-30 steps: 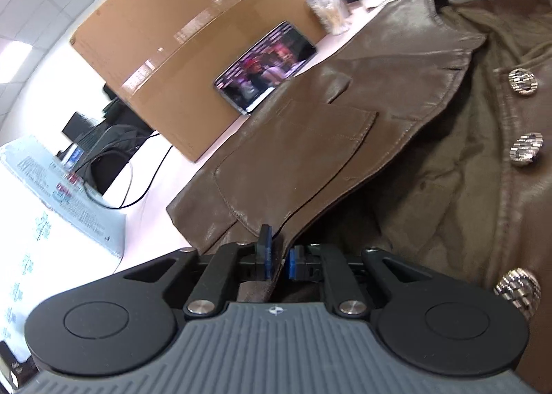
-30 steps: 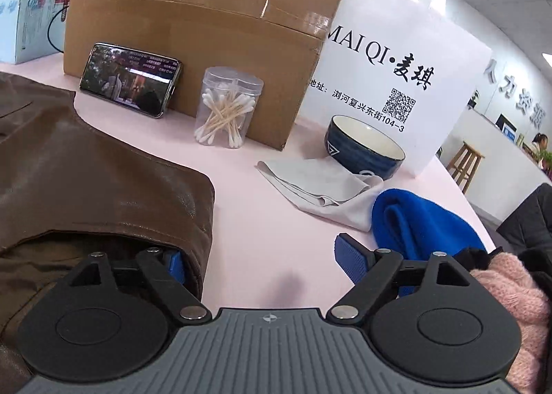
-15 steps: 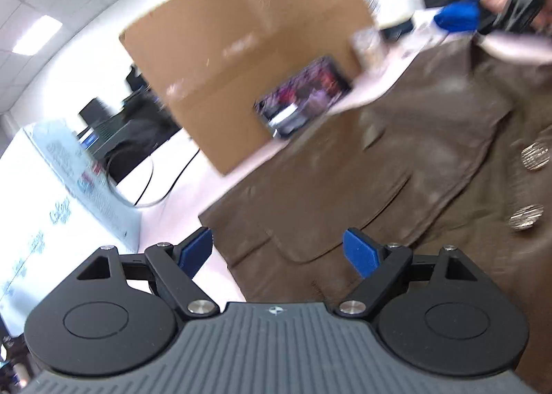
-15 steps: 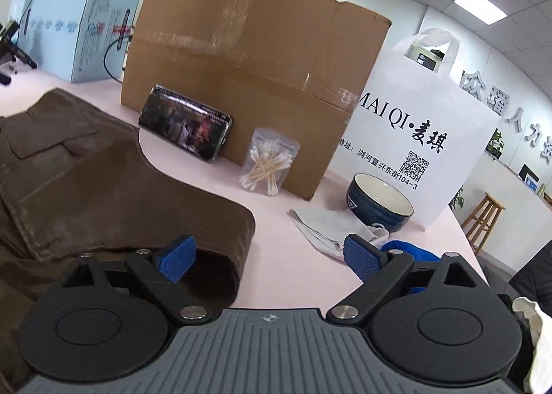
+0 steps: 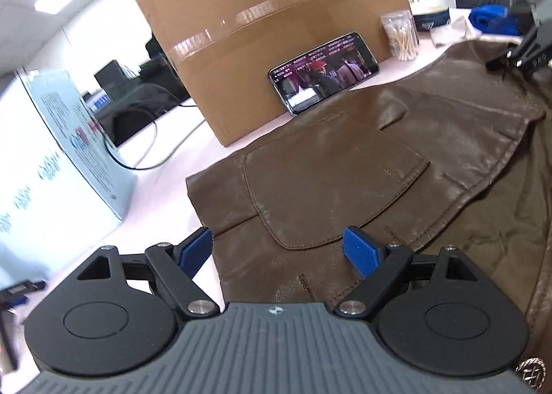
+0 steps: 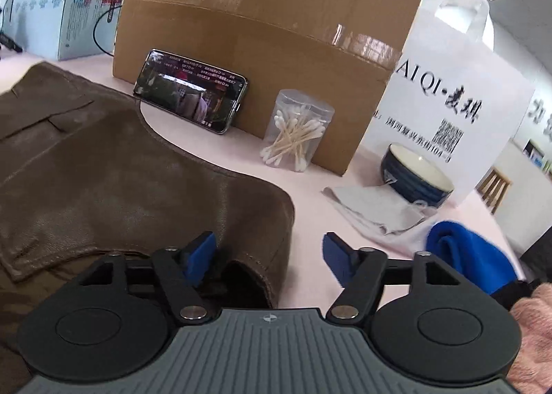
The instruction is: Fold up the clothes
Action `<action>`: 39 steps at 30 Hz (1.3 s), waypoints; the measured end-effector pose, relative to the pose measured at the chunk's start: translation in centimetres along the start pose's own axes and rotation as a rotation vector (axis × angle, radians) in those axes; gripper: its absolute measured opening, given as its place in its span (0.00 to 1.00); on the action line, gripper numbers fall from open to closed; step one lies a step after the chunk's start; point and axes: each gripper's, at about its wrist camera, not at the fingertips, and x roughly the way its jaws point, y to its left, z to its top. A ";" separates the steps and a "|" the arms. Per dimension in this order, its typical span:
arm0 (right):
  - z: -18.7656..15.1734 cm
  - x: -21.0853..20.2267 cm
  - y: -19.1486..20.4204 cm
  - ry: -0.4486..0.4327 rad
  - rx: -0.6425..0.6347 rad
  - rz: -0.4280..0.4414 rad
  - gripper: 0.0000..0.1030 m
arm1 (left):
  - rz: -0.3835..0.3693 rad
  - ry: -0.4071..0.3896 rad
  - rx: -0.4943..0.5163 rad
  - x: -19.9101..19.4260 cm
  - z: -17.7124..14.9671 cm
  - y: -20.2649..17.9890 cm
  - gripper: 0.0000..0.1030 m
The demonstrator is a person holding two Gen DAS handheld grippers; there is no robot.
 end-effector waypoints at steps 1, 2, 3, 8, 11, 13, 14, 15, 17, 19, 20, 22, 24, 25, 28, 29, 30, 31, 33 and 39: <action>0.0 0.0 -0.2 0.001 0.014 0.010 0.56 | -0.015 -0.010 -0.068 0.0 0.3 1.2 0.78; -0.1 0.0 -0.4 0.002 0.027 0.021 0.56 | -0.027 -0.014 -0.126 0.3 0.5 2.4 0.78; -0.1 0.1 -0.6 0.004 0.046 0.036 0.56 | -0.028 -0.016 -0.164 0.6 0.6 3.4 0.78; -0.2 0.2 -1.0 0.014 0.115 0.076 0.58 | -0.030 0.003 -0.359 4.6 1.2 7.9 0.76; -0.3 0.1 -0.8 0.014 0.116 0.083 0.49 | -0.013 0.036 -0.356 6.8 1.5 7.9 0.57; -0.2 0.0 -0.6 0.012 0.109 0.095 0.35 | -0.043 0.030 -0.322 7.2 1.7 7.1 0.37; -0.1 0.0 -0.3 0.010 0.099 0.090 0.28 | -0.034 0.029 -0.281 7.3 1.9 6.4 0.29; 0.0 0.0 0.0 0.006 0.083 0.076 0.23 | -0.015 0.028 -0.248 7.4 2.1 5.9 0.24; 0.1 0.0 0.5 -0.004 0.059 0.050 0.20 | 0.048 0.024 -0.150 7.6 2.5 4.7 0.14; 0.3 0.0 0.7 -0.016 0.050 0.023 0.18 | 0.080 0.012 -0.110 7.9 2.9 4.2 0.11; 0.4 0.2 0.7 -0.015 0.047 0.014 0.18 | 0.092 0.010 -0.090 8.1 3.3 4.0 0.10; 0.5 0.4 0.7 -0.011 0.042 0.006 0.18 | 0.114 0.007 -0.051 8.7 4.1 3.5 0.10; 0.5 0.5 0.6 -0.002 0.040 0.006 0.23 | 0.122 0.025 -0.013 9.3 4.7 3.1 0.13; 0.4 0.4 0.4 -0.006 0.049 0.004 0.29 | 0.130 0.031 -0.009 9.3 4.8 3.1 0.16; 0.4 -0.9 -0.2 -0.031 0.094 0.013 0.67 | 0.165 0.008 -0.028 8.2 4.8 3.7 0.70; 0.5 -1.9 -0.3 -0.054 0.106 0.008 0.67 | 0.178 -0.014 -0.052 7.1 4.8 4.2 0.72; 0.5 -2.7 -0.4 -0.070 0.108 0.003 0.67 | 0.179 -0.026 -0.070 6.2 4.7 4.6 0.72; 0.5 -3.6 -0.3 -0.086 0.110 -0.004 0.67 | 0.177 -0.035 -0.088 5.3 4.7 5.0 0.72; 0.5 -5.1 -0.2 -0.110 0.105 -0.001 0.67 | 0.185 -0.062 -0.108 2.7 4.6 5.3 0.72; -0.8 -10.1 2.0 -0.162 0.076 0.027 0.67 | 0.161 -0.136 -0.038 -5.6 2.0 2.9 0.78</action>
